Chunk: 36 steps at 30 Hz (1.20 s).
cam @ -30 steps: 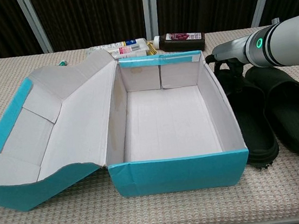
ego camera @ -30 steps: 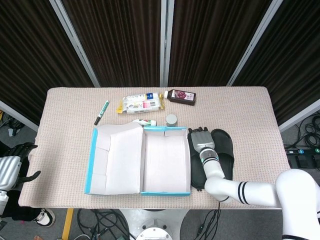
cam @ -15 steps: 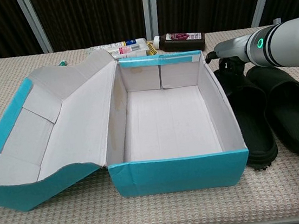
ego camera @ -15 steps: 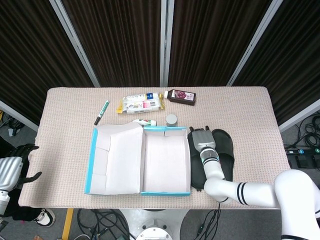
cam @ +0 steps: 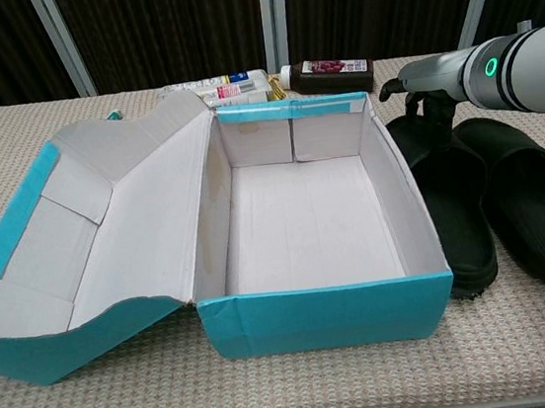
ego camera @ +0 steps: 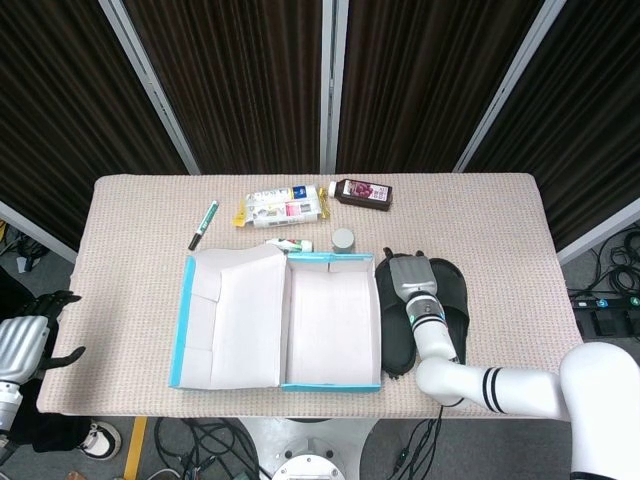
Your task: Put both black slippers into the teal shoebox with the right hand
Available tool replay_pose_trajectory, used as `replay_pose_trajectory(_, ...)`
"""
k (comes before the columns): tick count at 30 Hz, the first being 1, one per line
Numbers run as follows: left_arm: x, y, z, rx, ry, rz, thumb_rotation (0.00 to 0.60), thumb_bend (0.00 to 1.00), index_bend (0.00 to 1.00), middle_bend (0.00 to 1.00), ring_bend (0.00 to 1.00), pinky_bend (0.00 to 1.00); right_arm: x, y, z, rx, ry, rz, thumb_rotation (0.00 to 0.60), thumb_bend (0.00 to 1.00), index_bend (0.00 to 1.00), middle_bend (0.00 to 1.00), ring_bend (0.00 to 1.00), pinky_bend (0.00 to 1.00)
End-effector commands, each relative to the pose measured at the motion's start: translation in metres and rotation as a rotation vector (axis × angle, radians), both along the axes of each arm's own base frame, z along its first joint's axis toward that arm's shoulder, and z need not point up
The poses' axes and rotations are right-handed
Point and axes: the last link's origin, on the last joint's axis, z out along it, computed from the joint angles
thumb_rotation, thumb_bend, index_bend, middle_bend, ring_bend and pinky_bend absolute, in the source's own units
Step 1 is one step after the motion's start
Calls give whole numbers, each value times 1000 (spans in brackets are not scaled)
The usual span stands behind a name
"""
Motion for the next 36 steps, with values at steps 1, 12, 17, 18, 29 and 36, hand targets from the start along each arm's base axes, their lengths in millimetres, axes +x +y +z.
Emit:
replay_pose_trajectory(1, -1, -2, -1, -5, 4, 0, 600, 179, 208, 167, 142, 209, 1, 0, 12, -16, -16, 11, 600, 119, 0, 392, 249, 167)
replay_pose_trajectory(12, 7, 2, -4, -9, 16, -20, 600, 180, 208, 167, 142, 209, 19, 11, 67, -90, -115, 88, 600, 125, 0, 394, 251, 173)
replay_pose_trajectory(17, 9, 5, -5, -8, 15, -15, 600, 180, 208, 167, 142, 209, 39, 22, 90, -113, -184, 143, 600, 125, 0, 396, 251, 174)
replay_pose_trajectory(18, 10, 5, -5, -9, 16, -17, 600, 180, 208, 167, 142, 209, 43, 24, 96, -123, -188, 162, 600, 125, 0, 396, 251, 174)
replay_pose_trajectory(29, 13, 10, -6, -3, 12, -16, 600, 180, 208, 167, 142, 209, 72, 33, 103, -123, -374, 248, 600, 149, 0, 410, 267, 187)
replay_pose_trajectory(36, 8, 9, -7, -11, 22, 0, 600, 180, 208, 167, 142, 209, 70, 31, 74, -62, -509, 281, 600, 158, 0, 418, 267, 189)
